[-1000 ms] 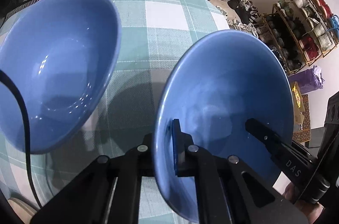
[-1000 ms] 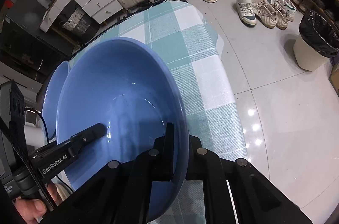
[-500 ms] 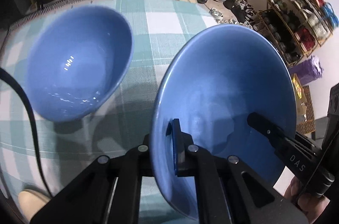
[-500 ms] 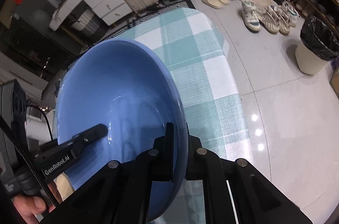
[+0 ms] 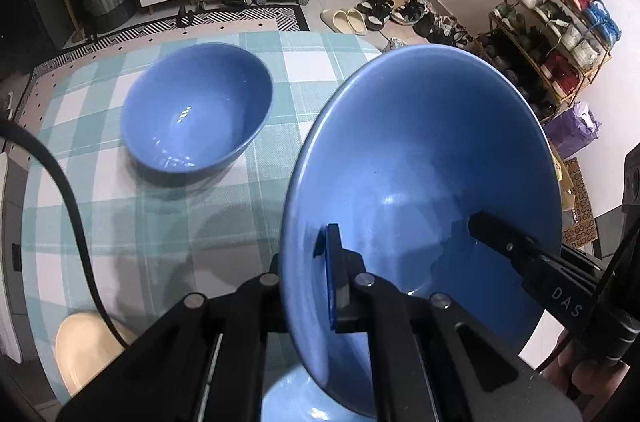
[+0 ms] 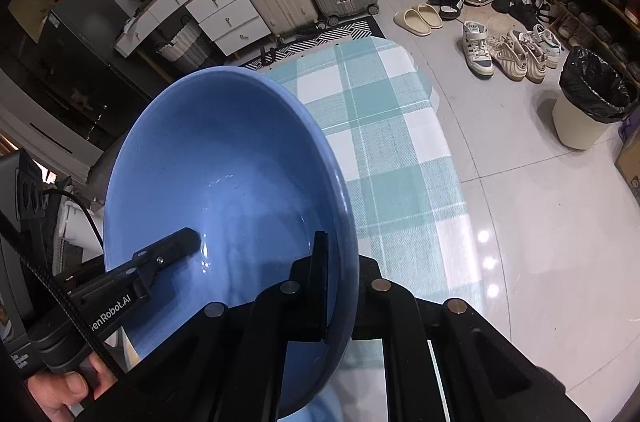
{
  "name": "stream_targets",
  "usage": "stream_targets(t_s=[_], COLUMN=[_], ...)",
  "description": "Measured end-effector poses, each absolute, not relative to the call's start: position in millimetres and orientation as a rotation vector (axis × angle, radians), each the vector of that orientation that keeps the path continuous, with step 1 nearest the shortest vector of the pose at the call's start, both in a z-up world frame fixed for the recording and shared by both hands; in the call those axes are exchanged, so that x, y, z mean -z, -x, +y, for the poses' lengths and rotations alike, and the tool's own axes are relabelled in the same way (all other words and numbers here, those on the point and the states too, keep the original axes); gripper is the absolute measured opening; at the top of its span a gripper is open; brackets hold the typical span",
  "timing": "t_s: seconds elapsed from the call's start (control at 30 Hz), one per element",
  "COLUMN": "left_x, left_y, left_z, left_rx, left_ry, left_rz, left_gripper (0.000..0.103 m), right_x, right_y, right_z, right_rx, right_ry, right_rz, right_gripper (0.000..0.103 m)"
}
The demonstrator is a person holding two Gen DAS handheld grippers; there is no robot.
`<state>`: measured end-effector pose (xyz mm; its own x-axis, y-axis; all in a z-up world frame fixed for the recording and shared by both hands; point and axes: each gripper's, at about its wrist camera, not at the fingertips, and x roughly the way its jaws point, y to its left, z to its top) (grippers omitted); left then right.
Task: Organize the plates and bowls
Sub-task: 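Lift the second blue bowl with both grippers and carry it over the first bowl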
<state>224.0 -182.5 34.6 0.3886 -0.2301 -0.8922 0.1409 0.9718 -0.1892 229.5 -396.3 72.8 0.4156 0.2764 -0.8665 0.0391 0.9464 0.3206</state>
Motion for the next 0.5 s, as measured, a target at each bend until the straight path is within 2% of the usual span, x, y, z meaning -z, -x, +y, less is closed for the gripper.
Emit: stream_targets(t_s=[0.5], left_x=[-61], left_y=[-136], left_z=[-164], left_rx=[0.216], left_ry=[0.11], left_rz=[1.108], left_gripper=[0.005], right_x=[-115], right_y=[-140], right_z=[-375], right_rx=[-0.164], right_ry=[-0.293], right_rz=[1.119], right_gripper=[0.005])
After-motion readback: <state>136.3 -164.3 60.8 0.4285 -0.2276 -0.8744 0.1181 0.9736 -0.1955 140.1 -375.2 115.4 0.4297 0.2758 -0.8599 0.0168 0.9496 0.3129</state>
